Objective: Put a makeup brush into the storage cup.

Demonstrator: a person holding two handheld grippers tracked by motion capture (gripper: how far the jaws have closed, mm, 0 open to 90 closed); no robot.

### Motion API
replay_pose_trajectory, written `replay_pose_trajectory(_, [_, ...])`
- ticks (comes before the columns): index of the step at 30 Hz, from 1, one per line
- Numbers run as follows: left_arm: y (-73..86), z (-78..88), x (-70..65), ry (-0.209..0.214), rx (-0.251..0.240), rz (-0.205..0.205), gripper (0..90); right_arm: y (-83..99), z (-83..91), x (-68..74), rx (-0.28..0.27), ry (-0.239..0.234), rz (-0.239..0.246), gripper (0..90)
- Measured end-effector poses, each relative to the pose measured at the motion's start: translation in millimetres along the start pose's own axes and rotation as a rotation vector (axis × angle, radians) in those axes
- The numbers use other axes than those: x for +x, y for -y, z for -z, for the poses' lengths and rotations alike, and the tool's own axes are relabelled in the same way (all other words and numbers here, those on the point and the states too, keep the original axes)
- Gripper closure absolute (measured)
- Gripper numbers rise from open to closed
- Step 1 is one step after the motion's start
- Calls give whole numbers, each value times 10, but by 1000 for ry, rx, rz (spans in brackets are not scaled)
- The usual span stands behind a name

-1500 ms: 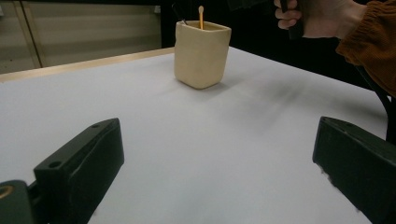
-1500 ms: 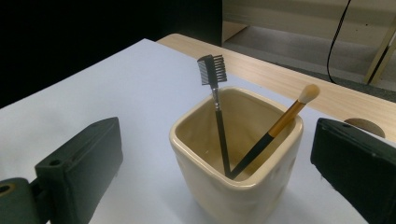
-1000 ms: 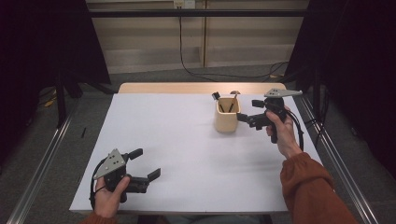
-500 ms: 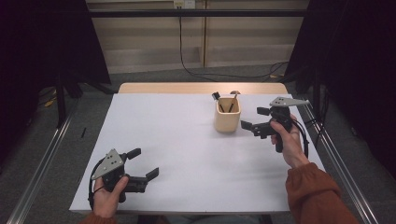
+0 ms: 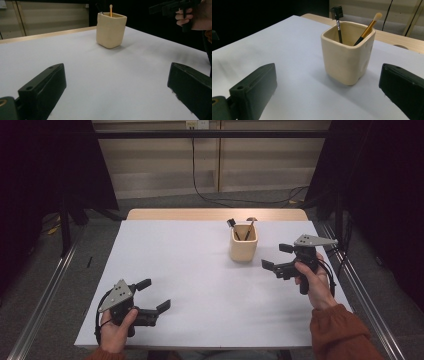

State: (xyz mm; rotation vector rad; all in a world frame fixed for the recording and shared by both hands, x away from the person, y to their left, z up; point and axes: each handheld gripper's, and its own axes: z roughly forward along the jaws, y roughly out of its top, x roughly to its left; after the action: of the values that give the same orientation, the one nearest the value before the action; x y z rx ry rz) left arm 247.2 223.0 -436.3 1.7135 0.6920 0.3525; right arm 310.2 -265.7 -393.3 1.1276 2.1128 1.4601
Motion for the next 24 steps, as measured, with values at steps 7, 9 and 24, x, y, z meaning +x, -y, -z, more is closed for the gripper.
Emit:
replay_pose_trajectory(7, [-1, 5, -12, -6, -5, -2, 20, 115, 104, 64, -12, 1, 1, 8])
replay_pose_trajectory(9, [0, 10, -10, -9, -4, 2, 20, 159, 137, 76, -12, -2, 1, 7])
replay_pose_trajectory(24, [7, 76, 41, -37, -10, 7, 20, 454, 324, 165, -28, 34, -13, 14])
